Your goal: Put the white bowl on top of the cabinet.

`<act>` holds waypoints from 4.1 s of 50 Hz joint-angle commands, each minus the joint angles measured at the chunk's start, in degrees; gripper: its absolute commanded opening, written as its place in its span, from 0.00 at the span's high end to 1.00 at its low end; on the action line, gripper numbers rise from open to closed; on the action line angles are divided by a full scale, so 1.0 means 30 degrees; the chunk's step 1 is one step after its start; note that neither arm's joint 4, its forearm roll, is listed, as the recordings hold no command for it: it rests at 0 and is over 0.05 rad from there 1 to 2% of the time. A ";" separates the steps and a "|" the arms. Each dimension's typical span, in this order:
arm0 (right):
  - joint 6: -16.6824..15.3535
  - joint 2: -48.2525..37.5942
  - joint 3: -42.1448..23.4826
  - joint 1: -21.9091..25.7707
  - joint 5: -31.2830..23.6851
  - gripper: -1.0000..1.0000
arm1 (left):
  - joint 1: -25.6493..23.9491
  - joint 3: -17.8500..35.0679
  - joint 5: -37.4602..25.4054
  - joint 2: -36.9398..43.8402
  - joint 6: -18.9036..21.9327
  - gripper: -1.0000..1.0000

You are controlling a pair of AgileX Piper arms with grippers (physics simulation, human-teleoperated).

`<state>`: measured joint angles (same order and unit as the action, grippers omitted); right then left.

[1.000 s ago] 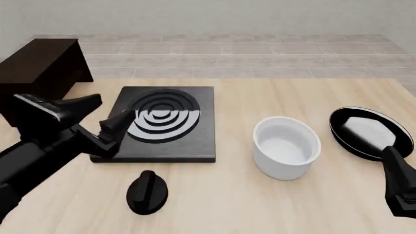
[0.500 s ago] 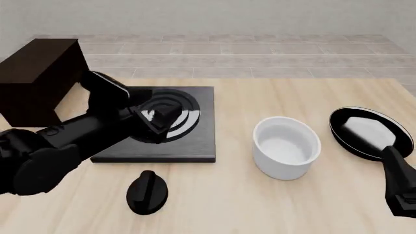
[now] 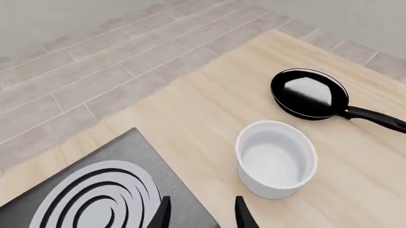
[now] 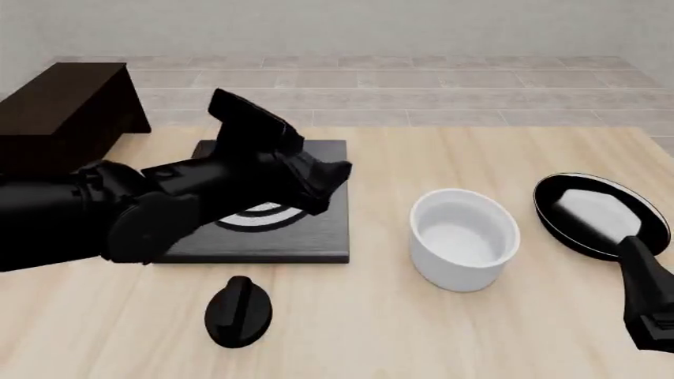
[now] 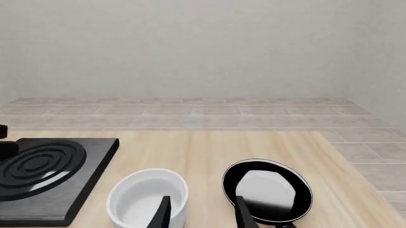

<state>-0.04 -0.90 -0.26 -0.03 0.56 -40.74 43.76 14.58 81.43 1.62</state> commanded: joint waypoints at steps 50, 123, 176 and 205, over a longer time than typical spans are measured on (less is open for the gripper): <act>-0.0004 0.0009 0.0027 -0.0004 0.0021 0.00 | -0.1163 1.0493 -0.5342 0.8244 -0.1221 0.00; -0.0005 0.0006 0.0026 -0.0002 0.0022 0.00 | -0.1894 1.5419 -0.5567 1.5502 -0.2448 0.00; -0.0003 0.0003 0.0027 -0.0002 0.0023 0.00 | -0.2456 1.6289 -0.5987 1.7570 -0.3630 1.00; -0.0001 0.0004 0.0027 -0.0003 0.0023 0.00 | -0.1682 1.3717 -0.5991 1.2826 -0.3148 1.00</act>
<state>-0.05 -0.90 -0.18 -0.04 0.63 -46.48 86.72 -3.23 124.76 -6.58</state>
